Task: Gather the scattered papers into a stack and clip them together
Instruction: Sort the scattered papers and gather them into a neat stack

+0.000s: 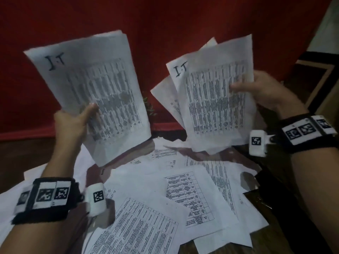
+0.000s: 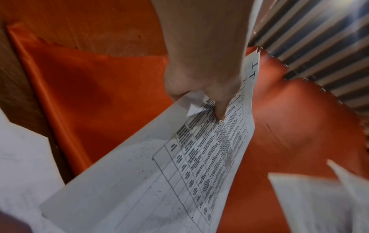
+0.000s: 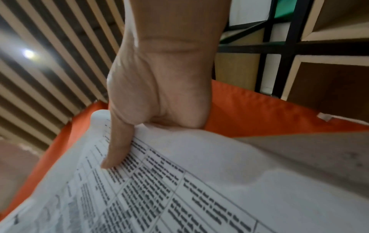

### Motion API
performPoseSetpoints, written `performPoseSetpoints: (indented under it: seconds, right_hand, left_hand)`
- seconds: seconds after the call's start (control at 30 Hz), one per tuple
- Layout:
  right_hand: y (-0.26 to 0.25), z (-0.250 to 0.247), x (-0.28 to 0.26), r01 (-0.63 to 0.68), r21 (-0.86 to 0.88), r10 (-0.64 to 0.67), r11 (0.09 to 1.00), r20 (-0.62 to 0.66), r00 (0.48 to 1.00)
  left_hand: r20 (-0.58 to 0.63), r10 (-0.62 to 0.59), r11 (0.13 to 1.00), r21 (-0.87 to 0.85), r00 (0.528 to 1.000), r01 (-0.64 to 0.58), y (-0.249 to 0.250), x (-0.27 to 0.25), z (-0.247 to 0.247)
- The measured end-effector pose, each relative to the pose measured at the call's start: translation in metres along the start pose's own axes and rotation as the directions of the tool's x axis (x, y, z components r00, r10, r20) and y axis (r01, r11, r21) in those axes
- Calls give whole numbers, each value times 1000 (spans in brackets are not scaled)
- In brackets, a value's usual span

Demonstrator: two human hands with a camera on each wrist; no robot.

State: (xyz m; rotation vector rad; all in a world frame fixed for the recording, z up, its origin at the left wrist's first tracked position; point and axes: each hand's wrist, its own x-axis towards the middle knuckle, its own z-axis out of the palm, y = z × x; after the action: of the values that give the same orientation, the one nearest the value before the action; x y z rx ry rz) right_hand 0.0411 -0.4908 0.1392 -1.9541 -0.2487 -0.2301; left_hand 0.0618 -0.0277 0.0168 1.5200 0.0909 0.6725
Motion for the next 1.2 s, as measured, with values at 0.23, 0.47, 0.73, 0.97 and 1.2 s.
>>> performPoseSetpoints:
  seconds: [0.23, 0.47, 0.73, 0.97, 1.2]
  right_hand:
    - [-17, 54, 14, 61, 472, -25, 880, -81, 996]
    - [9, 118, 24, -91, 575, 233, 813, -177, 956]
    - [12, 134, 14, -12, 361, 123, 933, -287, 950]
    - [12, 97, 2, 80, 174, -9, 982, -375, 927]
    - [25, 79, -10, 22, 275, 49, 961, -251, 967]
  left_hand:
    - [277, -4, 996, 85, 961, -20, 36, -25, 60]
    - [265, -103, 994, 57, 959, 91, 55, -50, 76]
    - [335, 7, 997, -75, 942, 19, 43, -46, 62]
    - [370, -16, 980, -179, 929, 88, 44, -38, 53]
    - [427, 0, 1000, -24, 904, 11, 39, -41, 52]
